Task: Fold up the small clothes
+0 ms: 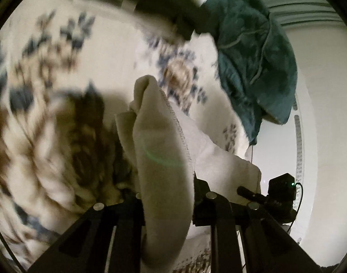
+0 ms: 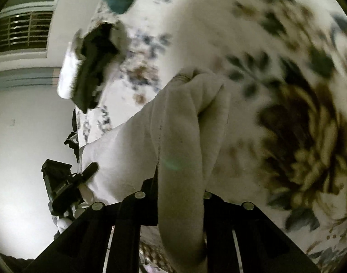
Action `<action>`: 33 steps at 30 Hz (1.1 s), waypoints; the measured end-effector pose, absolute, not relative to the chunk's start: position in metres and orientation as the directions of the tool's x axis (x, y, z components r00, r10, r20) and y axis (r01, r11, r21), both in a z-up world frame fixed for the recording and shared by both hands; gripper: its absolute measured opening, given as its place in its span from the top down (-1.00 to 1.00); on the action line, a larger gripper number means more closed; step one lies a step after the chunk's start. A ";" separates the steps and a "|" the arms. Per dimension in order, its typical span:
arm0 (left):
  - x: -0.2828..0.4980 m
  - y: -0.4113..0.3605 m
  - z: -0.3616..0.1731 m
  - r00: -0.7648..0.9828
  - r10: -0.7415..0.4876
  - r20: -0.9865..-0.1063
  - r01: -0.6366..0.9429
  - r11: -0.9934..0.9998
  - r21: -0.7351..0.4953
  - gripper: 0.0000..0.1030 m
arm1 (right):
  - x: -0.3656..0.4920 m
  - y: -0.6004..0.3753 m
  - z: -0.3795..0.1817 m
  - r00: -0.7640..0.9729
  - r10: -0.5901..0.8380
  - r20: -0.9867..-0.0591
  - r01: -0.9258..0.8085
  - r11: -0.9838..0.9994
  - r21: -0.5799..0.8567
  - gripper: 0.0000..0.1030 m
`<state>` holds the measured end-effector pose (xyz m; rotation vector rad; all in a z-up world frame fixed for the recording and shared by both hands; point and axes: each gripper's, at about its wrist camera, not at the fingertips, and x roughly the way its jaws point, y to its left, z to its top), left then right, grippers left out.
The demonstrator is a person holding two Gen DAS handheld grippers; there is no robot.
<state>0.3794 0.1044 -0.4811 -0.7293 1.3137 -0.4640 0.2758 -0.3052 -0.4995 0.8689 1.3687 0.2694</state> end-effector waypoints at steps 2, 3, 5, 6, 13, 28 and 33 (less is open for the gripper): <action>0.398 0.121 -0.455 0.234 -0.678 -0.696 -0.080 0.701 -0.709 0.71 | 0.299 -0.290 -0.471 0.238 0.632 -0.738 0.284 0.681 0.675 0.70; 0.407 0.130 -0.442 0.246 -0.677 -0.694 -0.075 0.700 -0.710 0.71 | 0.311 -0.281 -0.456 0.245 0.626 -0.740 0.269 0.690 0.672 0.70; 0.431 0.151 -0.413 0.273 -0.666 -0.694 -0.067 0.707 -0.704 0.71 | 0.337 -0.264 -0.431 0.257 0.622 -0.740 0.246 0.698 0.672 0.70; 0.441 0.159 -0.402 0.283 -0.662 -0.694 -0.063 0.709 -0.702 0.71 | 0.353 -0.254 -0.417 0.264 0.620 -0.739 0.237 0.701 0.673 0.70; 0.544 0.226 -0.331 0.391 -0.592 -0.705 -0.044 0.753 -0.656 0.71 | 0.492 -0.176 -0.335 0.325 0.631 -0.704 0.133 0.707 0.695 0.70; 0.734 0.297 -0.391 0.344 -0.398 -0.851 -0.155 0.869 -0.469 0.63 | 0.728 -0.066 -0.368 0.296 0.558 -0.775 0.092 0.791 0.605 0.70; 0.729 0.297 -0.389 0.339 -0.355 -0.871 -0.155 0.892 -0.424 0.35 | 0.739 -0.062 -0.383 0.270 0.482 -0.834 0.086 0.850 0.519 0.44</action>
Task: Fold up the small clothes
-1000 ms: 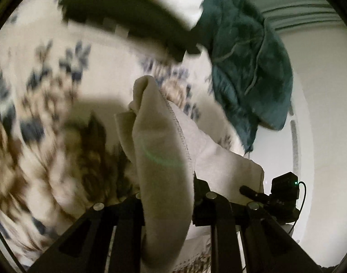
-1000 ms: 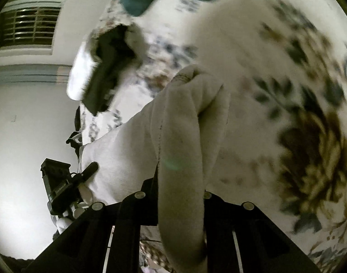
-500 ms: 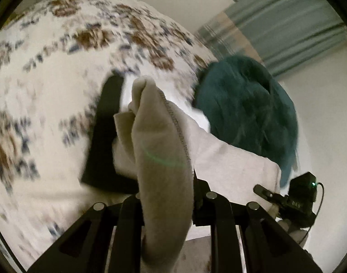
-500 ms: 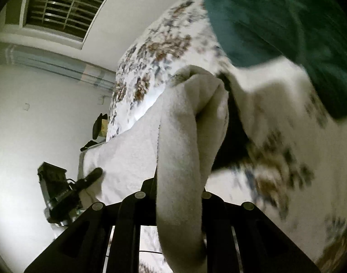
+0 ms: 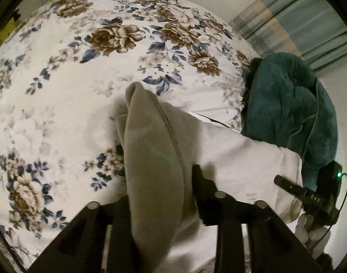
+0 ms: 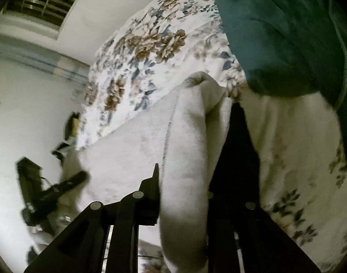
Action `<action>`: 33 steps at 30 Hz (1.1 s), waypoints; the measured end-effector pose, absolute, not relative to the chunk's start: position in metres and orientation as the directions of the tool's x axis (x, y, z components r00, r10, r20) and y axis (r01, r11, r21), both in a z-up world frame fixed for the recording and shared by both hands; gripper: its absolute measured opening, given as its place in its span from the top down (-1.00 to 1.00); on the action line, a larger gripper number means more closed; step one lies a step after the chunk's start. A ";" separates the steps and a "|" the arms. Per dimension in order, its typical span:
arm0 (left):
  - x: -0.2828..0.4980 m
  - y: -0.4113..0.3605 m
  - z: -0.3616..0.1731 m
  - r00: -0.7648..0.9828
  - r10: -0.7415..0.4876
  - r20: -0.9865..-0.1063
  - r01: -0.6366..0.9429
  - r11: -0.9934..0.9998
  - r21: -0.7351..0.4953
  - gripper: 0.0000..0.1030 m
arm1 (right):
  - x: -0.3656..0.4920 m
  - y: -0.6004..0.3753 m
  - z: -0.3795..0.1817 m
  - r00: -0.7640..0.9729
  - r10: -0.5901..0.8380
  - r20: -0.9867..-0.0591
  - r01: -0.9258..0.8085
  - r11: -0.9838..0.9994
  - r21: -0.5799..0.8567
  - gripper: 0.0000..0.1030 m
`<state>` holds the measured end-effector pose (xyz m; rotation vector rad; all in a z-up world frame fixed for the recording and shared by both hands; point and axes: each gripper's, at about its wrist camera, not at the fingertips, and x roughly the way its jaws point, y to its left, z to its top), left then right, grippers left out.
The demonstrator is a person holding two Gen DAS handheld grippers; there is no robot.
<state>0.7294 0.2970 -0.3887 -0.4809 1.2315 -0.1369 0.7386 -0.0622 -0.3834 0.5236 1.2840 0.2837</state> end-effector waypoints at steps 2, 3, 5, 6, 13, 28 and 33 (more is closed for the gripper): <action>0.727 0.292 -0.382 0.344 -0.278 -0.897 -0.157 0.925 -0.346 -0.16 | 0.743 -0.060 -0.384 0.265 0.421 -0.867 0.075 0.888 0.454 0.04; 0.725 0.290 -0.378 0.359 -0.244 -0.901 -0.151 0.937 -0.314 -0.23 | 0.744 -0.058 -0.383 0.268 0.375 -0.888 0.075 0.910 0.407 -0.15; 0.718 0.283 -0.370 0.390 -0.182 -0.903 -0.141 0.957 -0.254 -0.61 | 0.745 -0.056 -0.382 0.272 0.313 -0.910 0.075 0.936 0.344 -0.24; 0.715 0.280 -0.368 0.398 -0.152 -0.905 -0.135 0.966 -0.221 -0.71 | 0.742 -0.054 -0.380 0.276 0.280 -0.919 0.073 0.948 0.310 -0.35; 0.678 0.247 -0.359 0.452 -0.036 -0.891 -0.130 0.986 -0.106 -1.00 | 0.690 -0.026 -0.359 0.345 0.015 -0.939 0.012 1.000 0.020 -1.00; 0.558 0.202 -0.266 0.530 0.060 -0.846 -0.139 0.990 -0.017 -0.99 | 0.540 -0.016 -0.241 0.509 -0.137 -0.850 0.038 0.990 -0.137 -1.00; 0.504 0.188 -0.215 0.568 0.045 -0.822 -0.123 0.992 -0.031 -1.00 | 0.479 -0.022 -0.173 0.574 -0.137 -0.807 0.053 0.990 -0.131 -1.00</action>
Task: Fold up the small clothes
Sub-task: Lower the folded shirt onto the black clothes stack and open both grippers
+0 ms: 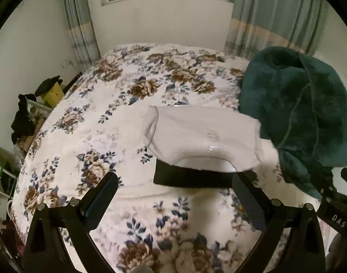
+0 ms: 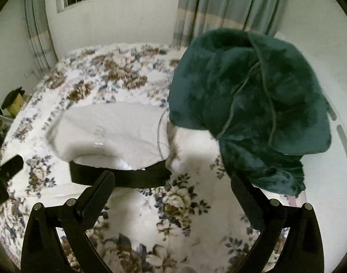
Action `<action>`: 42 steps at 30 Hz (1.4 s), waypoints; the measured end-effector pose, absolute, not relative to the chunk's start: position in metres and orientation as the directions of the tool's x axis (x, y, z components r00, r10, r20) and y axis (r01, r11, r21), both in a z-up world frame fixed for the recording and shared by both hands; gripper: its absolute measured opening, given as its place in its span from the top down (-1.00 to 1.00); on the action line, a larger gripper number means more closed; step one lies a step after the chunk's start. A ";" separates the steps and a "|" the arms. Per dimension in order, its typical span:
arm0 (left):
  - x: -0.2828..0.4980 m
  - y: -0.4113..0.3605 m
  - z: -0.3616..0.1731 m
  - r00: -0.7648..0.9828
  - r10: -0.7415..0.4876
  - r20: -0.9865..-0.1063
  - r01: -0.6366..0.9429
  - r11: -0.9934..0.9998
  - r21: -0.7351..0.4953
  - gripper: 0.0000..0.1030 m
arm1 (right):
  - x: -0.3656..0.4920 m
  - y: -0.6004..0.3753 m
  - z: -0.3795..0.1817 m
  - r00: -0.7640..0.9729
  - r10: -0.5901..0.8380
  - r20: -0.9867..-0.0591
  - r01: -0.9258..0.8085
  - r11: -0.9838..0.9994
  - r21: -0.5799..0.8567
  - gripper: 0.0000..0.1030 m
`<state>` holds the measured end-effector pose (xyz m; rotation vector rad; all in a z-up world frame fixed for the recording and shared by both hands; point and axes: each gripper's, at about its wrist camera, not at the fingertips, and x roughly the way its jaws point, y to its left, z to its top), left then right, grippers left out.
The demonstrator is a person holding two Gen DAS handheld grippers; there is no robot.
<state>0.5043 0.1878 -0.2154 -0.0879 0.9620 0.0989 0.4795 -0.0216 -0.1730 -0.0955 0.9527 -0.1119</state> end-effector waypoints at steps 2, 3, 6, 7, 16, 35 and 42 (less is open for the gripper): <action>0.482 0.183 -0.193 0.582 0.042 -0.812 -0.117 0.993 -0.033 -0.99 | 0.451 -0.023 -0.142 0.600 -0.130 -0.789 0.054 0.991 -0.122 -1.00; 0.471 0.181 -0.182 0.590 0.044 -0.806 -0.117 0.993 -0.031 -0.99 | 0.438 -0.023 -0.130 0.611 -0.129 -0.781 0.056 0.991 -0.119 -1.00; 0.438 0.174 -0.149 0.623 0.050 -0.780 -0.110 0.994 -0.024 -0.99 | 0.397 -0.023 -0.091 0.652 -0.127 -0.748 0.051 0.991 -0.124 -1.00; 0.425 0.172 -0.135 0.638 0.057 -0.768 -0.110 0.994 -0.018 -0.99 | 0.383 -0.023 -0.078 0.665 -0.131 -0.735 0.054 0.990 -0.127 -1.00; 0.332 0.158 -0.056 0.717 0.065 -0.694 -0.129 0.991 -0.040 -0.99 | 0.266 -0.036 0.030 0.766 -0.106 -0.634 0.052 0.993 -0.103 -1.00; 0.239 0.127 -0.007 0.782 0.085 -0.618 -0.125 0.992 -0.022 -0.99 | 0.136 -0.077 0.112 0.834 -0.071 -0.548 0.034 0.996 -0.078 -1.00; 0.232 0.124 -0.003 0.786 0.086 -0.612 -0.124 0.992 -0.020 -0.99 | 0.131 -0.083 0.116 0.841 -0.052 -0.539 0.016 0.997 -0.071 -1.00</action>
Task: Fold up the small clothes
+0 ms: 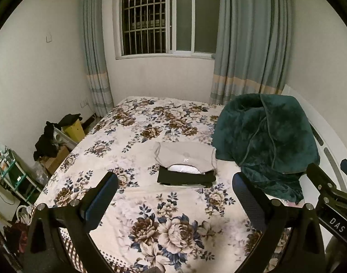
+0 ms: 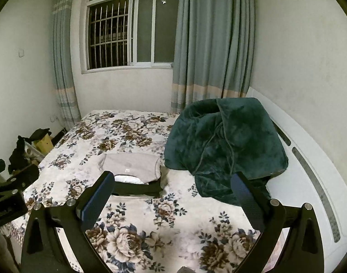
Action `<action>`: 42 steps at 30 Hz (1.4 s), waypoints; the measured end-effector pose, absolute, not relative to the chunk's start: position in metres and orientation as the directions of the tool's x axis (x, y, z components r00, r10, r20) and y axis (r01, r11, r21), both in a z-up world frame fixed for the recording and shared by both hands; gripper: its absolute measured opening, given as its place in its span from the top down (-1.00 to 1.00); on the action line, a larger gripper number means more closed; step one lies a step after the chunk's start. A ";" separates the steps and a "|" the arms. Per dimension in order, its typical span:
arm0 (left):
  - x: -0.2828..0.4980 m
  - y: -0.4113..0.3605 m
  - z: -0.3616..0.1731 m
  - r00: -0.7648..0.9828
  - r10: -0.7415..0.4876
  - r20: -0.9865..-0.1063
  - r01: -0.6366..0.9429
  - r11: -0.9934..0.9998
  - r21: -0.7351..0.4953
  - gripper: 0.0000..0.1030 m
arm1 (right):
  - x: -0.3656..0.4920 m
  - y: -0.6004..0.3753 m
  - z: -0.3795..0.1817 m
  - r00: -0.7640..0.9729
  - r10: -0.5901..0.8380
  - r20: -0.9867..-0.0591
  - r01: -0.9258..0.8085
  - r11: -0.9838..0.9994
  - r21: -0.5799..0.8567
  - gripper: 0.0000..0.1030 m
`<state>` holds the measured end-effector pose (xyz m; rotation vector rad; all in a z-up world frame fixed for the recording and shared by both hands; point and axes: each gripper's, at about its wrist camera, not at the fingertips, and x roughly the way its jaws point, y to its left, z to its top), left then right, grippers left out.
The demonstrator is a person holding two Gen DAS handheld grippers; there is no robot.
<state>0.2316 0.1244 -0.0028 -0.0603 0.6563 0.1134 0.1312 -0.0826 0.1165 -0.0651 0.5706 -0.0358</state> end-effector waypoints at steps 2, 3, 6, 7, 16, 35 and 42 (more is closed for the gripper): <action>0.230 0.124 -0.002 0.787 0.088 -0.610 -0.125 0.992 -0.018 -0.99 | 0.131 -0.083 0.117 0.842 -0.051 -0.537 0.017 0.997 -0.069 -1.00; 0.230 0.124 -0.002 0.787 0.085 -0.611 -0.123 0.992 -0.020 -0.99 | 0.133 -0.084 0.118 0.842 -0.050 -0.536 0.015 0.997 -0.069 -1.00; 0.230 0.124 -0.002 0.787 0.083 -0.611 -0.122 0.992 -0.022 -0.99 | 0.132 -0.084 0.119 0.843 -0.048 -0.536 0.014 0.998 -0.067 -1.00; 0.229 0.124 -0.001 0.788 0.085 -0.609 -0.123 0.992 -0.021 -1.00 | 0.131 -0.085 0.121 0.843 -0.045 -0.535 0.012 0.998 -0.065 -1.00; 0.220 0.123 0.012 0.804 0.083 -0.589 -0.119 0.993 -0.023 -1.00 | 0.133 -0.080 0.128 0.847 -0.035 -0.531 -0.002 0.998 -0.068 -1.00; 0.217 0.126 0.020 0.812 0.094 -0.577 -0.129 0.991 -0.021 -1.00 | 0.131 -0.079 0.131 0.865 -0.036 -0.501 0.001 0.997 -0.071 -1.00; 0.216 0.126 0.022 0.812 0.099 -0.575 -0.135 0.991 -0.020 -1.00 | 0.129 -0.079 0.133 0.867 -0.032 -0.498 -0.001 0.998 -0.065 -1.00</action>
